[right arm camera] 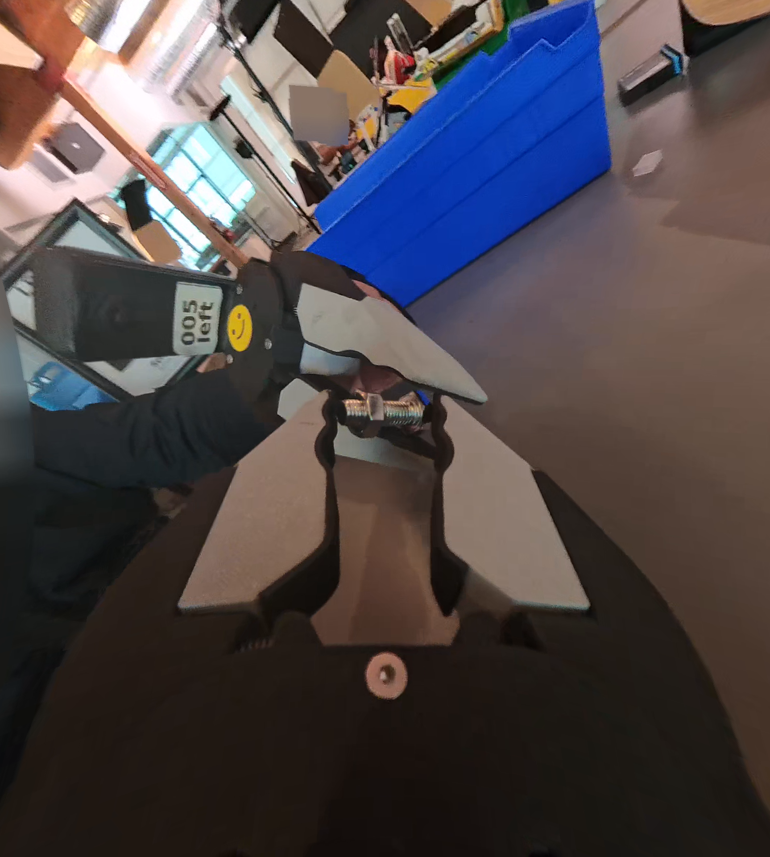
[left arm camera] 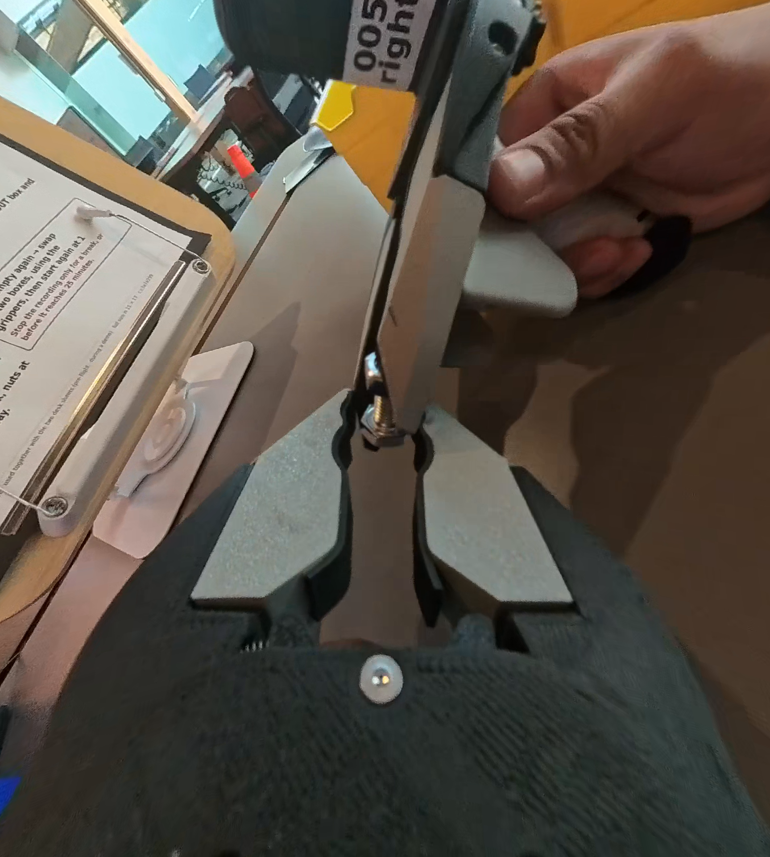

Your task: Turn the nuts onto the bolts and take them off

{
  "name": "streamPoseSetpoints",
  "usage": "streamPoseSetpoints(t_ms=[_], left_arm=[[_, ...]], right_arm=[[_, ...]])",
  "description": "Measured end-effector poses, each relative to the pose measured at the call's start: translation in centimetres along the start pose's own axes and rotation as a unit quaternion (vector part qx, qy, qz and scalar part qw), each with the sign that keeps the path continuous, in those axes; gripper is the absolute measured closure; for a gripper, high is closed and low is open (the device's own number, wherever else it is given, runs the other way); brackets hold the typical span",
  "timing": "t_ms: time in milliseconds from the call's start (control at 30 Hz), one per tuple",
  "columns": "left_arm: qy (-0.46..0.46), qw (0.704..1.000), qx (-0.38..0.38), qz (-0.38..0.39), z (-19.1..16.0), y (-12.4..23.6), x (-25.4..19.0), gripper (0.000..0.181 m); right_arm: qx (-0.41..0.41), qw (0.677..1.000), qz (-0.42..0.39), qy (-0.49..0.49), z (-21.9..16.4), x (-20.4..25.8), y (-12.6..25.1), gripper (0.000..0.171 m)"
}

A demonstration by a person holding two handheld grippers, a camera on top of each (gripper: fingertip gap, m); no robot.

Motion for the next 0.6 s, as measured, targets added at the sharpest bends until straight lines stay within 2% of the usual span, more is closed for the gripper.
streamPoseSetpoints(t_ms=[100, 200, 300, 433, 600], left_arm=[[0.037, 0.999, 0.020, 0.001, -0.5, -0.3, 0.5, 0.163], [0.107, 0.994, 0.031, -0.011, -1.5, -0.6, 1.3, 0.164], [0.173, 0.984, 0.038, -0.026, -2.0, -0.6, 1.8, 0.164], [0.236, 0.969, 0.022, -0.065, -1.9, -0.6, 1.8, 0.164], [0.243, 0.967, 0.016, -0.076, -1.6, -0.6, 1.6, 0.164]], right_arm=[[-0.020, 0.998, -0.052, 0.043, 0.3, 0.1, 0.2, 0.136], [-0.087, 0.984, -0.117, 0.106, 1.1, 0.6, 1.6, 0.136], [-0.127, 0.977, -0.109, 0.129, 1.4, 1.5, 2.5, 0.135], [-0.120, 0.972, -0.113, 0.165, 1.1, 2.4, 1.8, 0.133], [-0.088, 0.960, -0.187, 0.190, 0.9, 1.9, 0.3, 0.136]])
Point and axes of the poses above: each gripper's, where its closed fingertips meet, y back along the fingers, z out of its top, x = y × z across the jaws, the point moved 8 cm from there along y, back along the fingers, and after that the axes turned 15 degrees about -y, right-handed, at the moved point
